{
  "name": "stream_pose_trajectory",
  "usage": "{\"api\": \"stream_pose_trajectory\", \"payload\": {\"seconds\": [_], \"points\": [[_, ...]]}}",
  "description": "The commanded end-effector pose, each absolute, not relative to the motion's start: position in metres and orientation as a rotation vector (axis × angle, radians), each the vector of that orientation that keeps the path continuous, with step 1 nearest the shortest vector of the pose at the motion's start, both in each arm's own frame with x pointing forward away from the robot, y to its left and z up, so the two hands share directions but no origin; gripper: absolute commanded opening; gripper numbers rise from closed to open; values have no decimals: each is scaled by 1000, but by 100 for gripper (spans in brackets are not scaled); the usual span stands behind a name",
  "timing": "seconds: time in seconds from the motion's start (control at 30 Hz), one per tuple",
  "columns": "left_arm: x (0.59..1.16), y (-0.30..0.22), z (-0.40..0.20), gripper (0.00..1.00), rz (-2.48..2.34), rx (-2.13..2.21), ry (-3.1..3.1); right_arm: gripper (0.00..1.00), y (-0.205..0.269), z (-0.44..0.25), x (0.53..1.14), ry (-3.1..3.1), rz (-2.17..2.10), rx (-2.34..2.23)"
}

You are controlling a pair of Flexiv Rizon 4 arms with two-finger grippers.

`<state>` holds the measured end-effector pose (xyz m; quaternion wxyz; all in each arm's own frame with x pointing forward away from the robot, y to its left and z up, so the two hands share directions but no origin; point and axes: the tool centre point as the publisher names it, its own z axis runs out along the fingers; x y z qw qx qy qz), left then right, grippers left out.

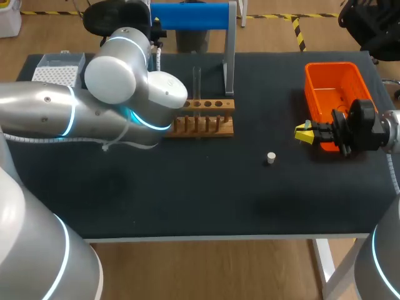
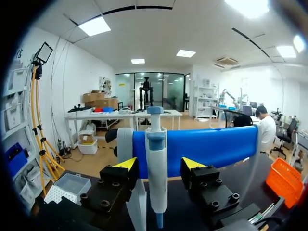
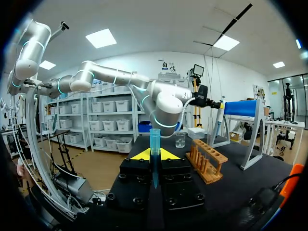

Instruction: Invert the test tube, pick up the pipette, mount the tip to pipette, aspirate from beaker and dispense into the tube, eject the tip, return the pipette, and cap with the stopper.

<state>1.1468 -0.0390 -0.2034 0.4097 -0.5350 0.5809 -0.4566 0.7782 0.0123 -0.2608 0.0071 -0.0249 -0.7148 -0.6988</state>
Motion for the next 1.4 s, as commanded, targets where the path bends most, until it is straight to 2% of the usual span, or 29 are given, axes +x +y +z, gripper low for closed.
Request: {"api": "stream_pose_trajectory", "payload": {"seconds": [0.03,0.63,1.4], "points": [[1153,-38,-207,53,-1159,-1339,1461,0,13,-261,777,-2239,-2187,-82],[1164,-39,-207,45,-1157,-1324,1464,0,13,-261,777,-2239,-2187,-82],[1172,-39,-208,42,-1170,-1321,1447,0,13,-261,777,-2239,-2187,-82]]}}
